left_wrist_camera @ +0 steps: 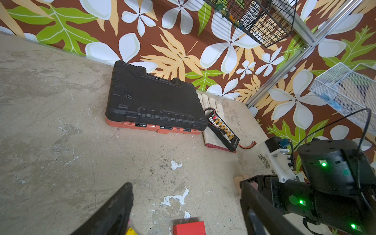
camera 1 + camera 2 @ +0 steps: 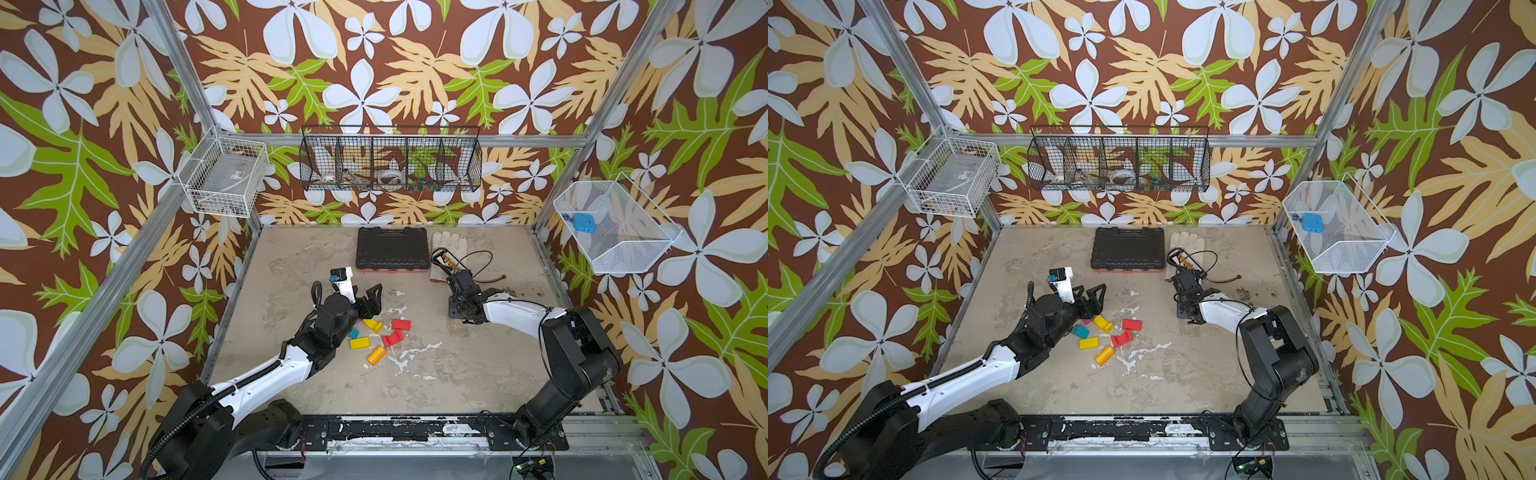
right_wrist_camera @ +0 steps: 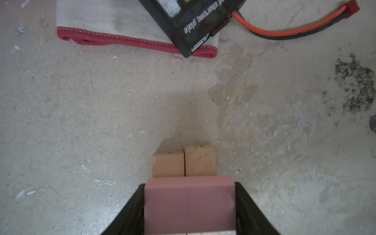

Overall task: Build the wood block tower
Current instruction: 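Lower the pink block onto the wooden blocks and open the right gripper, then move the right gripper back over the block pile toward the red block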

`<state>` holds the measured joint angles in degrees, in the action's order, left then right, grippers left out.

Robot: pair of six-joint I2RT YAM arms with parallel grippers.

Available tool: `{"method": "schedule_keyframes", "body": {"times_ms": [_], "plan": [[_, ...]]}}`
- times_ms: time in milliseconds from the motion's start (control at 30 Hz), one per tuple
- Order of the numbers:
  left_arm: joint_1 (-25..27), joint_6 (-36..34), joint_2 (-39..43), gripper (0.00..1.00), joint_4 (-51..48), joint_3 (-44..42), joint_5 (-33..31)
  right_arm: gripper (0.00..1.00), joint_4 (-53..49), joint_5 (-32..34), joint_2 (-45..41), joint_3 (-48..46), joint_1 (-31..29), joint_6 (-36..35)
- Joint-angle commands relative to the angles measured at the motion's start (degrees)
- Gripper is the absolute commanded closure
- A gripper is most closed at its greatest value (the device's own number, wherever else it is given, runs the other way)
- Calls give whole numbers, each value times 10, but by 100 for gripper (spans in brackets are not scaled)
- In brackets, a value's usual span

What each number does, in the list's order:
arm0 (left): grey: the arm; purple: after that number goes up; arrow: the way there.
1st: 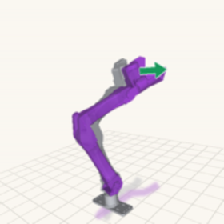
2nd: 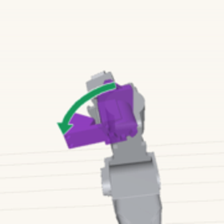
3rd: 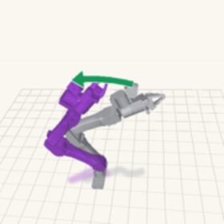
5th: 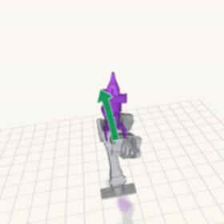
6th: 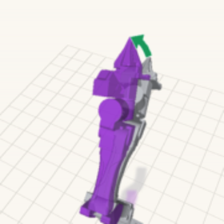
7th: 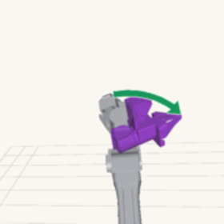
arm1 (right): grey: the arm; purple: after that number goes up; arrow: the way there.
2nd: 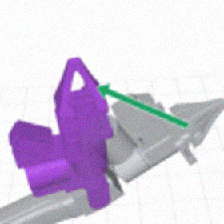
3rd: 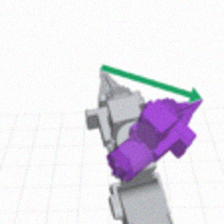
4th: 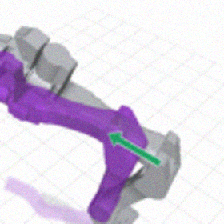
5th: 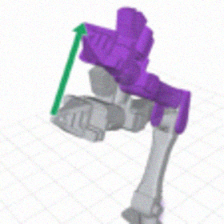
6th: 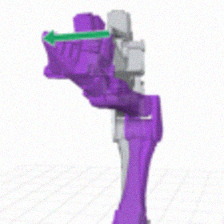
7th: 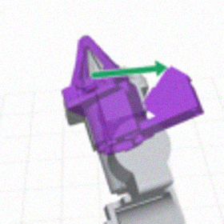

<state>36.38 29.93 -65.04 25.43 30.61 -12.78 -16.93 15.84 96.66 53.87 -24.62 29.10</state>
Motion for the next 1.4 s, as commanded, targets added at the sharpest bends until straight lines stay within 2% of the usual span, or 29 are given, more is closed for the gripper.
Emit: {"method": "schedule_keyframes", "body": {"times_ms": [0, 600, 900, 1067, 1233, 1367], "plan": [[-1, -1, 2, 16, 10, 3, 0, 62, -7, -9, 5, 5, 1, -10], [0, 0, 3, 16, 11, 2, 0, 26, -10, -6, -4, 1, 3, -6], [-1, -1, 1, 16, 14, 2, 0, 21, -7, 1, -38, -14, 3, -2], [0, 1, 3, 16, 13, 0, -6, 14, 27, -5, -109, -52, -3, -3], [0, 2, 15, 16, 15, -9, -18, 4, 69, 39, -189, -83, -69, -21], [-1, 5, 29, 16, 17, -18, -35, 2, 106, 34, -194, -87, -131, -48]]}}
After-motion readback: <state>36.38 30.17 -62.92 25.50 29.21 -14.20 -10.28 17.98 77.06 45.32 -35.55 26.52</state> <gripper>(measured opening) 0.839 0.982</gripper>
